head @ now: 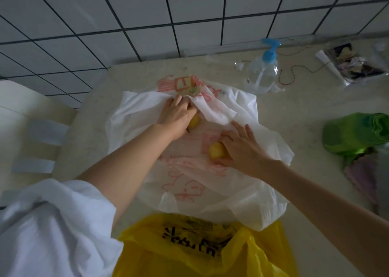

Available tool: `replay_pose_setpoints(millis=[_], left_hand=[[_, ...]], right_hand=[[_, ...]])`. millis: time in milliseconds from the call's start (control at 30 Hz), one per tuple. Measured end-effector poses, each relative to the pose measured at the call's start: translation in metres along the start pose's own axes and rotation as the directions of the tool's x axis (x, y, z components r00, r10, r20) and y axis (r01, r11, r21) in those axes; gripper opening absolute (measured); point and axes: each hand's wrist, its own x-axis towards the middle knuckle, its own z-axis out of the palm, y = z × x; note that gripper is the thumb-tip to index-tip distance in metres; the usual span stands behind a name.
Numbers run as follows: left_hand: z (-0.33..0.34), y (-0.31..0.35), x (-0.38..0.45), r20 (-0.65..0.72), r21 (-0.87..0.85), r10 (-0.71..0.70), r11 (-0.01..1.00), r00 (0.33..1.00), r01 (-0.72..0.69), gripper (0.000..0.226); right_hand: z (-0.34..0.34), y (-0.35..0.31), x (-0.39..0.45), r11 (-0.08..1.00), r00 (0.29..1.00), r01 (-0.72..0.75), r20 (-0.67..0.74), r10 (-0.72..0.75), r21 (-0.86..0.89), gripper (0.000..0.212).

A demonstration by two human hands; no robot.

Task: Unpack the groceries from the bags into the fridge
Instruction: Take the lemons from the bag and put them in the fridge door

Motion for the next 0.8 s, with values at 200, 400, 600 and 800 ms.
replay_pose_setpoints(millis=[200, 400, 600, 800], left_hand=[[0.004, 0.001, -0.02, 0.058, -0.011, 0.086, 0.996, 0.995, -0.085, 0.056], [0.017, -0.001, -0.05, 0.043, -0.073, 0.138, 0.988, 0.99, -0.135, 0.058], [0.032, 0.015, -0.088, 0.119, -0.138, 0.07, 0.989, 0.99, -0.054, 0.055], [0.025, 0.037, -0.135, -0.079, -0.327, -0.089, 0.943, 0.993, 0.058, 0.06]], right_hand=[[0.003, 0.009, -0.011, 0.986, 0.998, 0.003, -0.055, 0.006, 0.166, 0.071], [0.001, 0.011, -0.018, 0.948, 0.99, 0.02, -0.137, 0.026, 0.319, 0.078], [-0.014, -0.009, -0.046, 0.887, 0.97, 0.02, -0.222, 0.094, 0.461, 0.053], [-0.026, -0.039, -0.082, 0.826, 0.942, 0.071, -0.311, 0.129, 0.559, 0.055]])
